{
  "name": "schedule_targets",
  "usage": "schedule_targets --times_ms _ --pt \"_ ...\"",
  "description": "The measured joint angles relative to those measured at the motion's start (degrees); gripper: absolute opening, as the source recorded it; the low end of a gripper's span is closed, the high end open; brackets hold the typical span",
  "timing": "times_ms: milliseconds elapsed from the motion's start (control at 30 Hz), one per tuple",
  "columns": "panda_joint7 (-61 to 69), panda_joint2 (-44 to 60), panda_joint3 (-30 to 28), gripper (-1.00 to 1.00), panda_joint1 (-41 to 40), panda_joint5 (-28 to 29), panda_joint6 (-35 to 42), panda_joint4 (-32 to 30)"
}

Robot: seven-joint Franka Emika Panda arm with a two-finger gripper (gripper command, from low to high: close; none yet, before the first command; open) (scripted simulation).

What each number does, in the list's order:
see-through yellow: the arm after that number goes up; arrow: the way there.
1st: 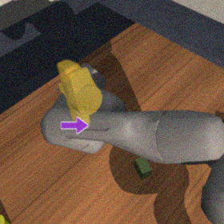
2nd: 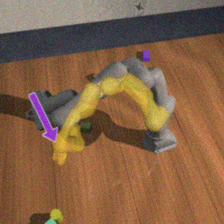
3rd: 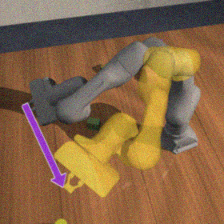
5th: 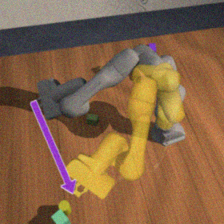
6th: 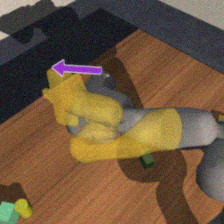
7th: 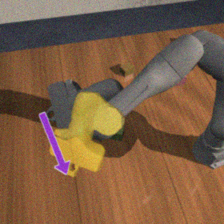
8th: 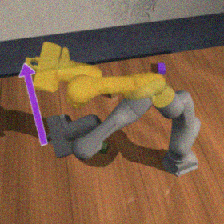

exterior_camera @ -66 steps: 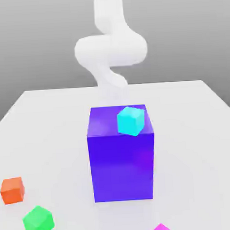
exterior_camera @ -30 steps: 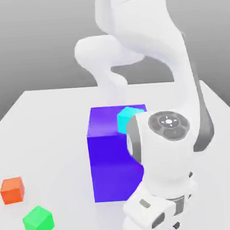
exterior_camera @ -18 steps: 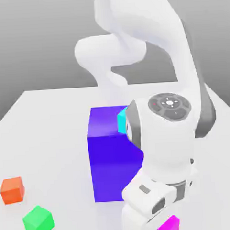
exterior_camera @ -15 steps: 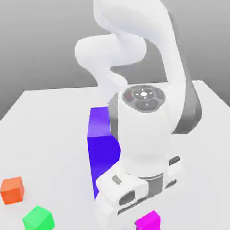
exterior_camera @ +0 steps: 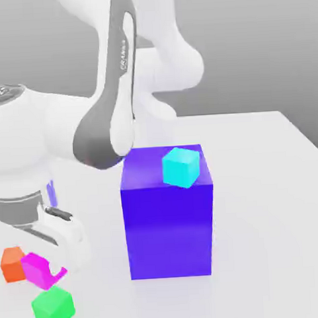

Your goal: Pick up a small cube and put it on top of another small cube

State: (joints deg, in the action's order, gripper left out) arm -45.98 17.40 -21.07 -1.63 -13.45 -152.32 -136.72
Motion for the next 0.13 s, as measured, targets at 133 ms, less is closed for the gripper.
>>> schedule_targets --times_ms 133 --pt "1.1 1.9 1.2 1.0 -0.9 -1.6 -1.7 0.1"
